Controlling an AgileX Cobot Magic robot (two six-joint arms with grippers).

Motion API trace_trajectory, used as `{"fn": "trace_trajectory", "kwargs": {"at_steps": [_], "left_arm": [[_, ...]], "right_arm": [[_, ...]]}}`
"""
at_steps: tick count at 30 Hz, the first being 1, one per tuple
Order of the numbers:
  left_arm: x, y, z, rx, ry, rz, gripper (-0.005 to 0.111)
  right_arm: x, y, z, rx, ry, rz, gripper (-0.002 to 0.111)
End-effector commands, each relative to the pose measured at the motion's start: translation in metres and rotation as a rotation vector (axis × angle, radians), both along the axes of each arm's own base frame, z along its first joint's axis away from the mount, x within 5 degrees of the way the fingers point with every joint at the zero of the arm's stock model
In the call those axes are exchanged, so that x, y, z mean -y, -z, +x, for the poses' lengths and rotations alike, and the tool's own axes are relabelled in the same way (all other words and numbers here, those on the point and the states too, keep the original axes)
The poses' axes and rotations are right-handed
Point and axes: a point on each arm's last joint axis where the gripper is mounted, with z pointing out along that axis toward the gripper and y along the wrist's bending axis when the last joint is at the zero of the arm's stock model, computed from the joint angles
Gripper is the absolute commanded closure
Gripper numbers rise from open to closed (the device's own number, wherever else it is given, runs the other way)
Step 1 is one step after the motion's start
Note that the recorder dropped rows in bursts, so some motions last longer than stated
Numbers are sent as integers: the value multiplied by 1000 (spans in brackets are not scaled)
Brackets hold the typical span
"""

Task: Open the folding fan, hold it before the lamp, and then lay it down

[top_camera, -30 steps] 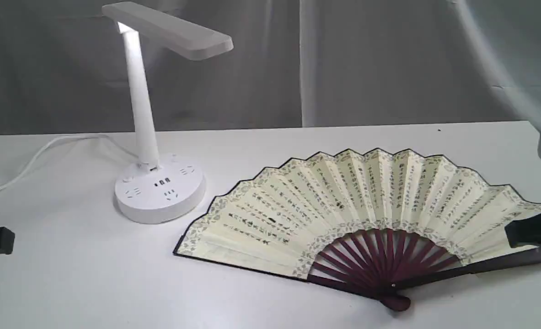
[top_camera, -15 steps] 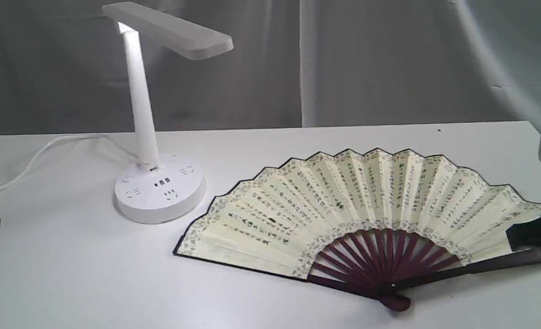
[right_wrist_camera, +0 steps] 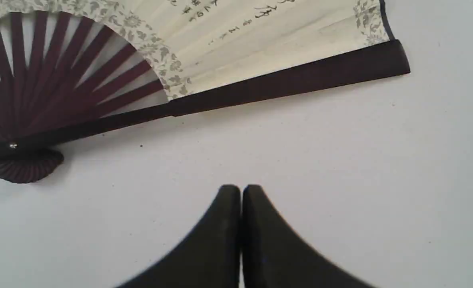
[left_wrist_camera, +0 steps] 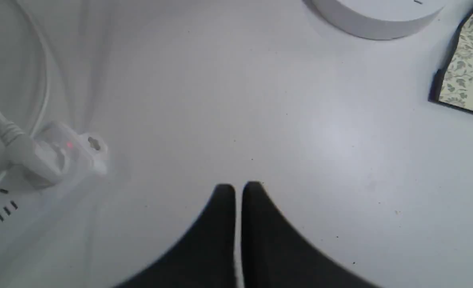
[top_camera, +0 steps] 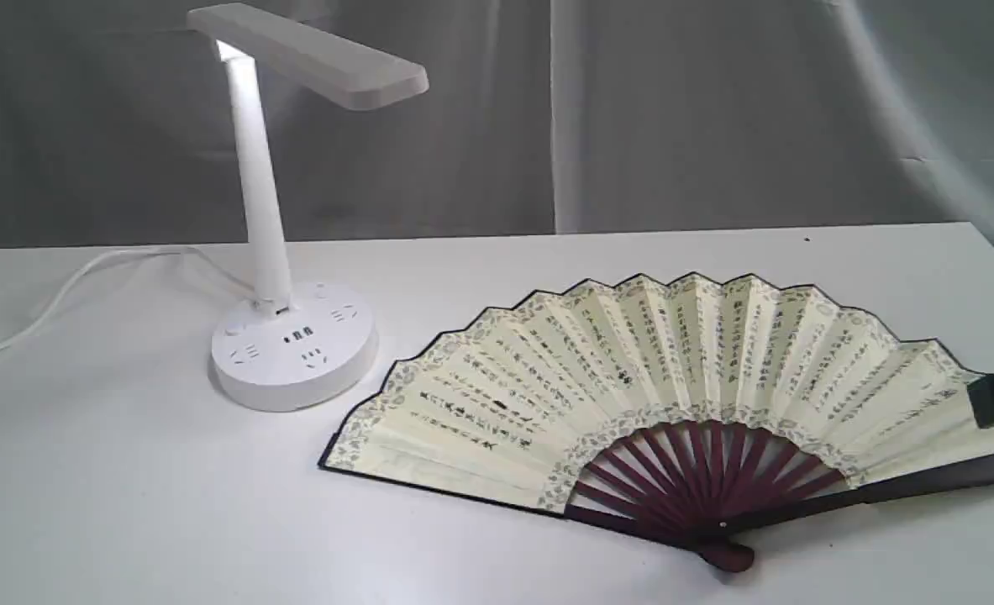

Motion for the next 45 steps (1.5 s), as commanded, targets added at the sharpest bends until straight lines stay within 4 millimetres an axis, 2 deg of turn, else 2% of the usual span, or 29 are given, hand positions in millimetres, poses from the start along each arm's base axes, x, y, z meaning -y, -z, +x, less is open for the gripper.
{"fn": "trace_trajectory", "kwargs": {"at_steps": [1, 9, 14, 22, 32, 35, 41, 45], "left_arm": [[0, -10, -6, 45, 9, 13, 107], [1, -48, -43, 253, 18, 30, 107], [2, -75, -83, 434, 21, 43, 107], [4, -100, -147, 695, 17, 54, 107], [7, -107, -220, 972, 10, 56, 107], [7, -106, -236, 1029, 10, 56, 107], [8, -101, -257, 1082, 9, 58, 107], [8, -100, -257, 1083, 9, 58, 107]], "right_arm": [[-1, -13, -9, 45, -11, -3, 108], [0, -48, -43, 205, -15, -8, 108], [1, -70, -72, 323, -15, -31, 108], [1, -96, -123, 522, -10, -34, 108], [7, -104, -193, 656, 21, -93, 108], [8, -103, -215, 709, 31, -95, 108], [10, -96, -256, 811, 63, -102, 108], [17, -91, -279, 876, 141, -147, 108]]}}
